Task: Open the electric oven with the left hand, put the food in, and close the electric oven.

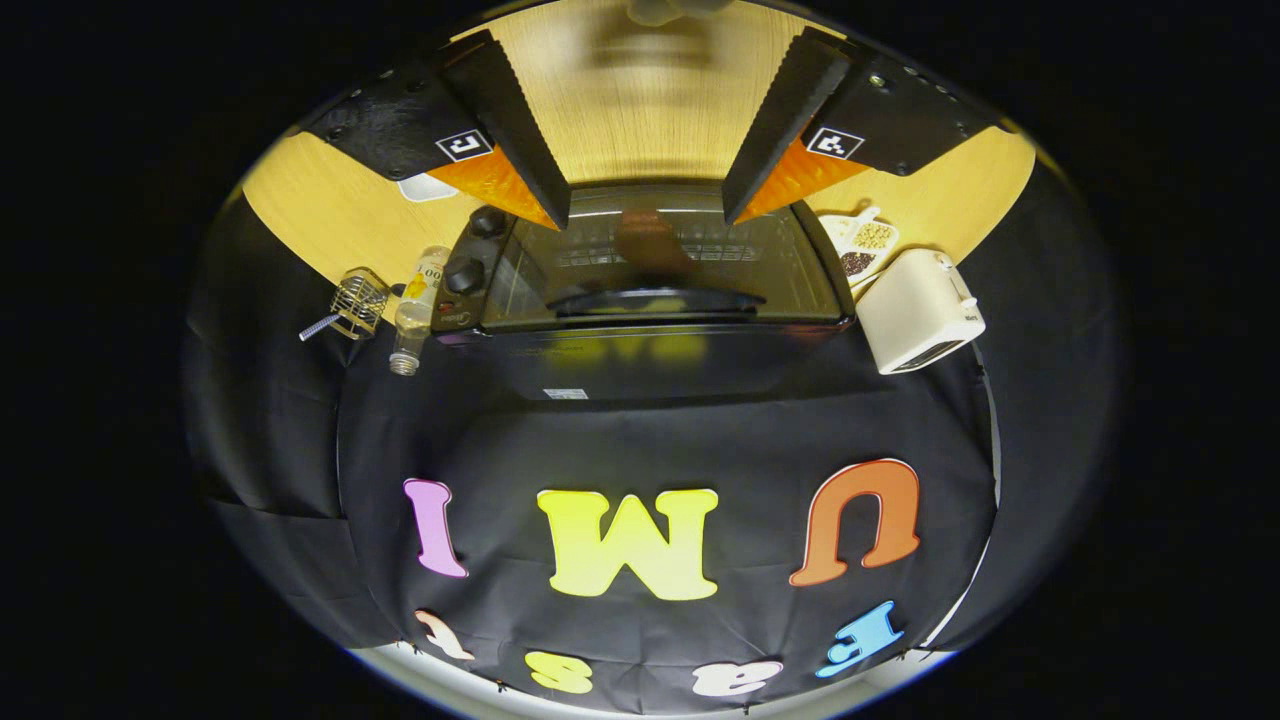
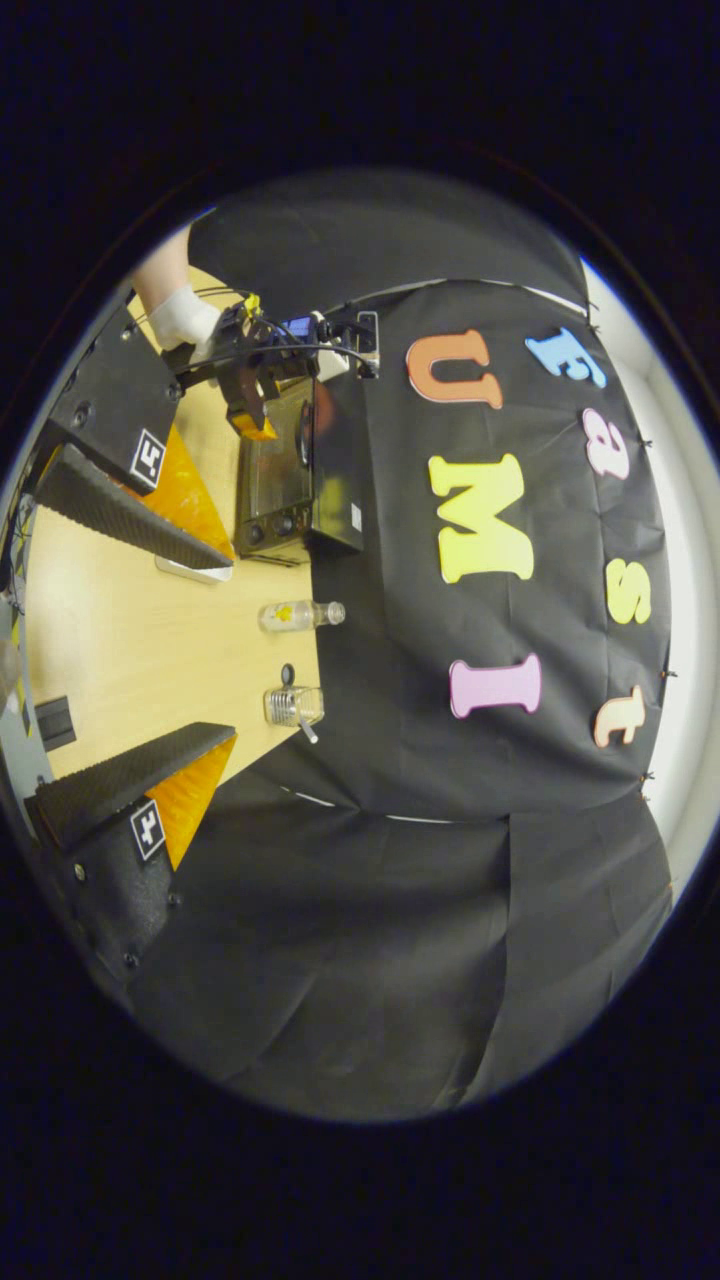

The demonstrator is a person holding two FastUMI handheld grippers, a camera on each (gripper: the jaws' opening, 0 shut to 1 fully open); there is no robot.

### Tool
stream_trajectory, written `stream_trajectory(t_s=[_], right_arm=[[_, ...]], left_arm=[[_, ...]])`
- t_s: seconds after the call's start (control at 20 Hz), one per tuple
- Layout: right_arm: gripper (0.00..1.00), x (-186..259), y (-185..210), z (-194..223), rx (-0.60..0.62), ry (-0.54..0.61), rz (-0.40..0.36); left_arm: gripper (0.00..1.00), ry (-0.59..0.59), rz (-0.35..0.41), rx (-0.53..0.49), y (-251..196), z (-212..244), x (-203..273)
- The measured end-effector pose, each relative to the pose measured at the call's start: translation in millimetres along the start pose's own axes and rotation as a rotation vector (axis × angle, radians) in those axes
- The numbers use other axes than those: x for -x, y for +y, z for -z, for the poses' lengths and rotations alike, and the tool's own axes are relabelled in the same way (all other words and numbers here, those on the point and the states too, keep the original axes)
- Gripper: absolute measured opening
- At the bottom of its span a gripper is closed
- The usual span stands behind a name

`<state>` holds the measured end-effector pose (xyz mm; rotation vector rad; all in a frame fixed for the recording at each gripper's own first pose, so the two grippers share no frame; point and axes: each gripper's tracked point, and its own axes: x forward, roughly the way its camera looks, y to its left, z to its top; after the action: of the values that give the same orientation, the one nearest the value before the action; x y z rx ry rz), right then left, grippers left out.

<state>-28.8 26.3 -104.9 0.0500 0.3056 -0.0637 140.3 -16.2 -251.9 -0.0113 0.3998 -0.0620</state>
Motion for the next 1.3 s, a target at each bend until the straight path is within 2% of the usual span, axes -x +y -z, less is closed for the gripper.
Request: stream_trajectory(t_s=[0.2, 0.3, 0.4, 0.45, 0.5, 0.55, 0.65, 0.75, 0.8, 0.85, 0.95, 1.15, 1.3], right_arm=[[0.98, 10, 22, -5, 0.022, -0.013, -0.096], [0.98, 17, 29, -4, 0.049, -0.014, -0.159], [0.98, 28, 29, -8, 0.068, -0.032, -0.217], [0.98, 34, 27, -10, 0.069, -0.046, -0.243], [0.98, 40, 26, -12, 0.071, -0.058, -0.268], [0.96, 46, 22, -11, 0.076, -0.070, -0.282], [0.98, 60, 14, -15, 0.078, -0.109, -0.308], [0.96, 74, 6, -12, 0.075, -0.131, -0.321], [0.98, 80, 3, -11, 0.066, -0.134, -0.325], [0.95, 86, 1, -7, 0.059, -0.136, -0.328], [0.98, 95, -5, -3, 0.056, -0.140, -0.324], [0.96, 104, -14, 4, 0.046, -0.138, -0.289], [0.98, 115, -5, -1, 0.020, -0.141, -0.286]], left_arm=[[0.98, -0.013, -0.028, 0.062, 1, 6, 69], [0.98, -0.043, -0.068, 0.076, 7, 2, 110], [0.97, -0.070, -0.111, 0.086, 11, -3, 152], [1.00, -0.087, -0.136, 0.085, 14, -8, 175], [0.98, -0.109, -0.164, 0.081, 17, -14, 200], [0.97, -0.129, -0.182, 0.079, 16, -19, 221], [1.00, -0.165, -0.217, 0.069, 16, -28, 268], [0.98, -0.198, -0.242, 0.055, 14, -38, 305], [0.98, -0.210, -0.248, 0.048, 12, -41, 322], [0.98, -0.222, -0.253, 0.042, 11, -44, 338], [0.97, -0.245, -0.257, 0.026, 6, -50, 365], [0.96, -0.277, -0.251, 0.029, 4, -54, 401], [0.97, -0.275, -0.250, 0.060, 13, -48, 417]])
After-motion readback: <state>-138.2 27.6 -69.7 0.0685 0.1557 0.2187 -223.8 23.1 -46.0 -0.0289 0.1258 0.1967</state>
